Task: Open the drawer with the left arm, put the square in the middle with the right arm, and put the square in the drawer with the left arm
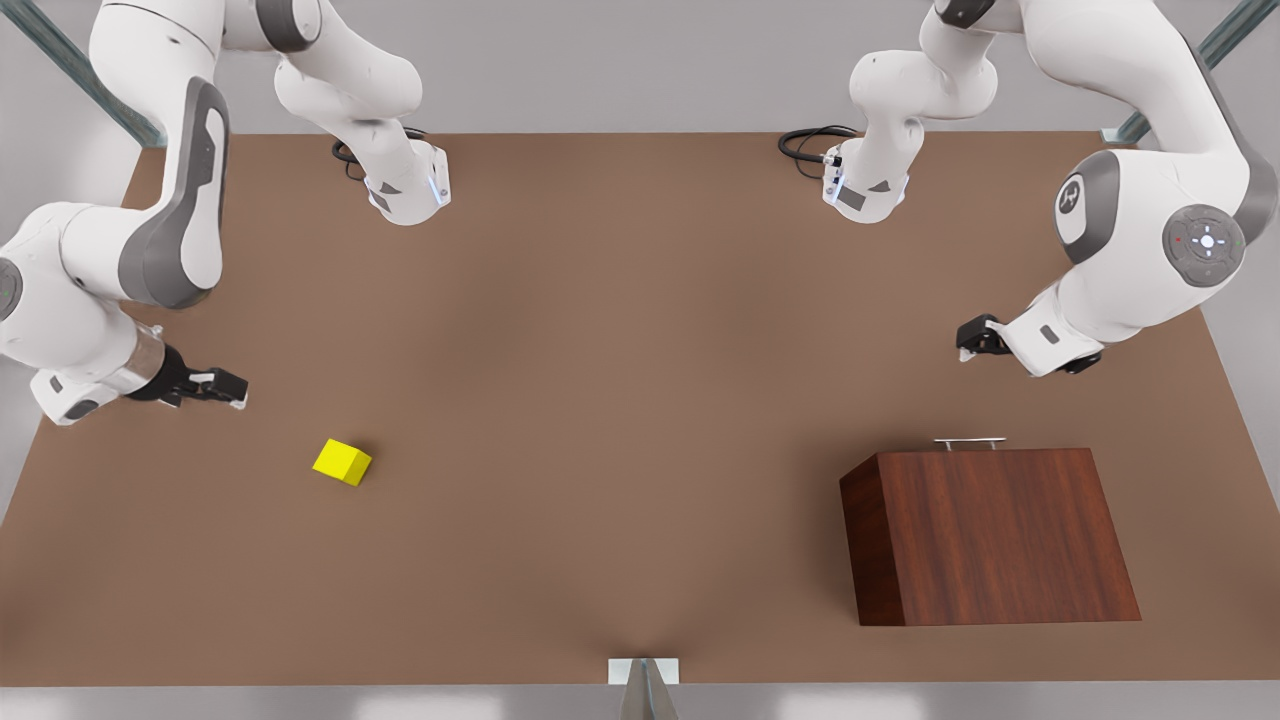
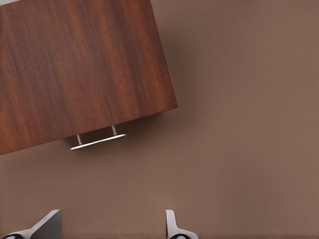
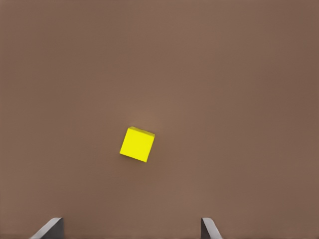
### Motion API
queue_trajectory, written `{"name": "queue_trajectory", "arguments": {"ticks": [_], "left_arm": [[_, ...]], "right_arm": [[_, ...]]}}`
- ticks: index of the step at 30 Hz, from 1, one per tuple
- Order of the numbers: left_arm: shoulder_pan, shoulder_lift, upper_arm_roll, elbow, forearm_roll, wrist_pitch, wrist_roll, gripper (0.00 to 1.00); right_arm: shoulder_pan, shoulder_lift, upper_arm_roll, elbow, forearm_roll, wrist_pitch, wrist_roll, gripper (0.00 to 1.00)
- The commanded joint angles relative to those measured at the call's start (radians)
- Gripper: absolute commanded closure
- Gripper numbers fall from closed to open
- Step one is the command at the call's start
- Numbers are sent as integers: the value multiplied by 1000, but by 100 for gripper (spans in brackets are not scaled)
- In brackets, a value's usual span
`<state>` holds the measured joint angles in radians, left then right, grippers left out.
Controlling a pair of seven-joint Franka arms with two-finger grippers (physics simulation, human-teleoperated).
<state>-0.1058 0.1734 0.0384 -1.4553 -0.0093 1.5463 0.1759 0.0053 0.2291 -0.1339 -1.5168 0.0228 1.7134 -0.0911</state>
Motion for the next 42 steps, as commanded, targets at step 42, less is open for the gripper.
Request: {"name": "queue_trajectory", "arguments": {"ticks": [42], "left_arm": [[43,5,87,-867,-363,1261,-1217,0]], "right_arm": [[35,354,0,-396,259,686,280,18]]}}
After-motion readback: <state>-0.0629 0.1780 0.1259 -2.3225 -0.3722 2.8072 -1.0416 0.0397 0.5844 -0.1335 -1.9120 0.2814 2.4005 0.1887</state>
